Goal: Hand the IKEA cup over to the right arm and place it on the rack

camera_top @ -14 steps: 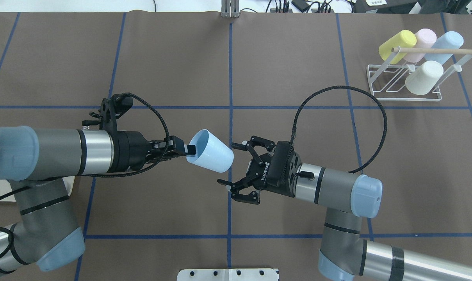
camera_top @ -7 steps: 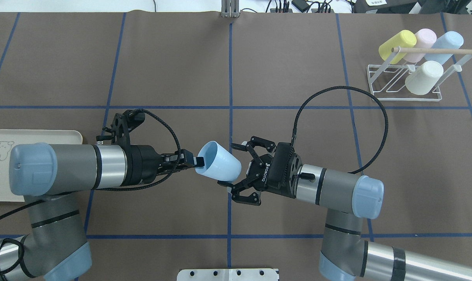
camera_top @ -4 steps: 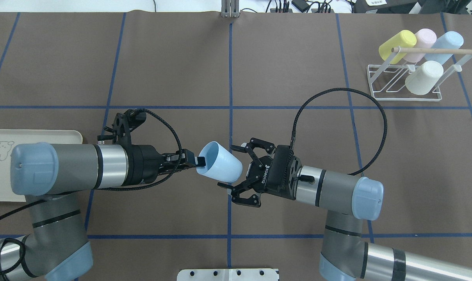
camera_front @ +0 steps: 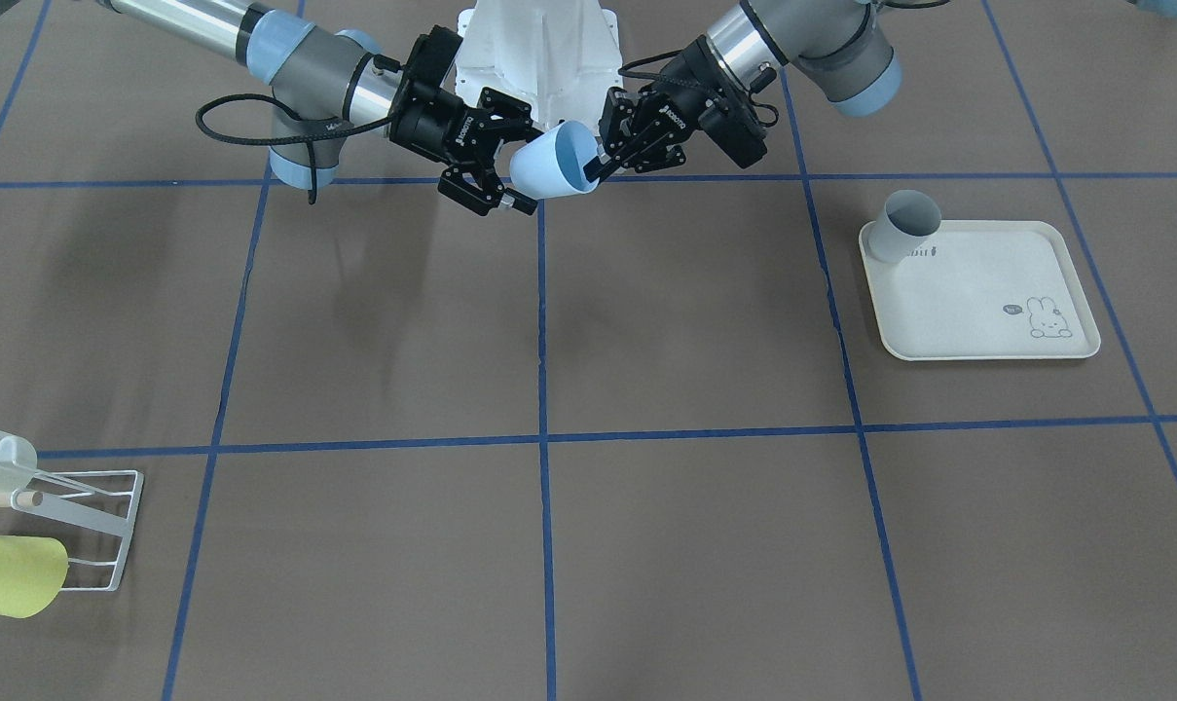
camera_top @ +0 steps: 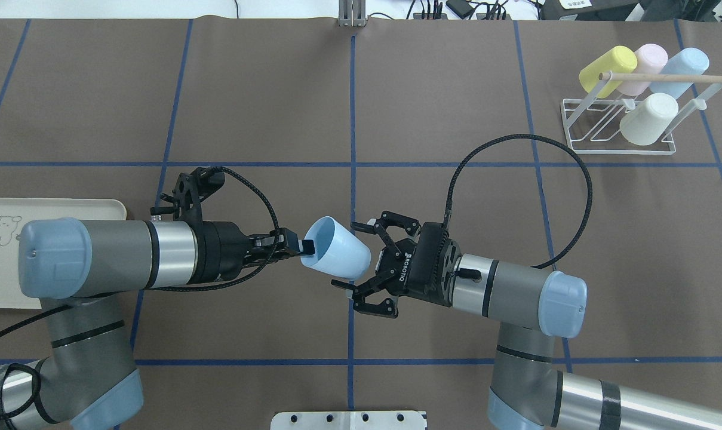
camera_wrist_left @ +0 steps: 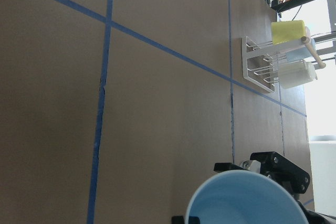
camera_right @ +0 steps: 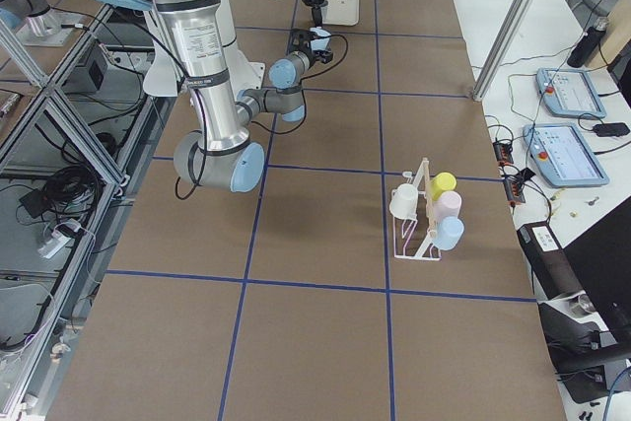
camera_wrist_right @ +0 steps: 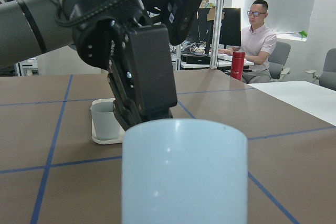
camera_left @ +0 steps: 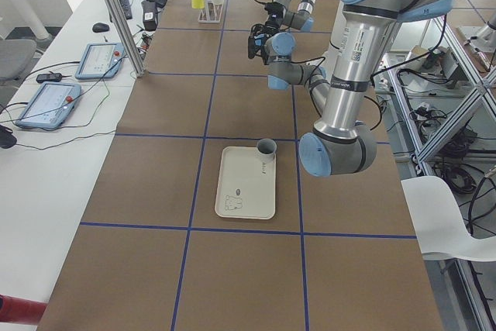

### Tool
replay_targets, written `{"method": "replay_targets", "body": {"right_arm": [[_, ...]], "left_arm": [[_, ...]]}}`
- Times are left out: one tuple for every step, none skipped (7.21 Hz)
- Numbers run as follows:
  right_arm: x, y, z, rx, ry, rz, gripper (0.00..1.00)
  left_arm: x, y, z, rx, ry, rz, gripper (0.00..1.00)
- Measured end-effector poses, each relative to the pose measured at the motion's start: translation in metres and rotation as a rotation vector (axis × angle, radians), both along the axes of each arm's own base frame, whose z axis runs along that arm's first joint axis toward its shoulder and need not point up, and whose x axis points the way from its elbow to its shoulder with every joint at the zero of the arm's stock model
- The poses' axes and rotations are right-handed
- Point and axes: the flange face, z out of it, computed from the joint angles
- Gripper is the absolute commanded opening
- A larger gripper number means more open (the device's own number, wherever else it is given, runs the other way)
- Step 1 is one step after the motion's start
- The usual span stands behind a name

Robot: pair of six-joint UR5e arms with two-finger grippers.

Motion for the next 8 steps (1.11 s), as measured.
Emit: {"method": "replay_targets", "body": {"right_arm": [[0.002, -0.001, -0.001, 0.001, -0.002, 0.002, 0.56], [0.003, -0.003, 0.001, -0.001, 0.006, 0.006, 0.48], [0.004, -0.007, 0.002, -0.005, 0.022, 0.013, 0.47], [0.004, -0.009, 0.002, -0.006, 0.037, 0.018, 0.46], [0.005, -0.012, 0.002, -0.005, 0.047, 0.027, 0.46], [0.006, -0.014, 0.002, -0.002, 0.05, 0.03, 0.46], [0.007, -0.016, 0.002, -0.001, 0.053, 0.036, 0.43], [0.009, -0.02, 0.003, 0.0, 0.056, 0.043, 0.4]], "left_arm": [[0.0, 0.0, 0.0, 0.0, 0.0, 0.0, 0.0], [0.0, 0.0, 0.0, 0.0, 0.0, -0.001, 0.0], [0.0, 0.0, -0.001, 0.001, 0.002, -0.001, 0.51], [0.0, -0.001, -0.003, 0.004, 0.004, -0.001, 1.0], [-0.001, 0.0, -0.006, 0.01, 0.01, -0.002, 1.0], [-0.002, -0.003, -0.009, 0.012, 0.014, -0.013, 1.0], [-0.006, -0.007, -0.011, 0.014, 0.018, -0.025, 1.0], [-0.011, -0.015, -0.011, 0.013, 0.01, -0.042, 1.0]]}}
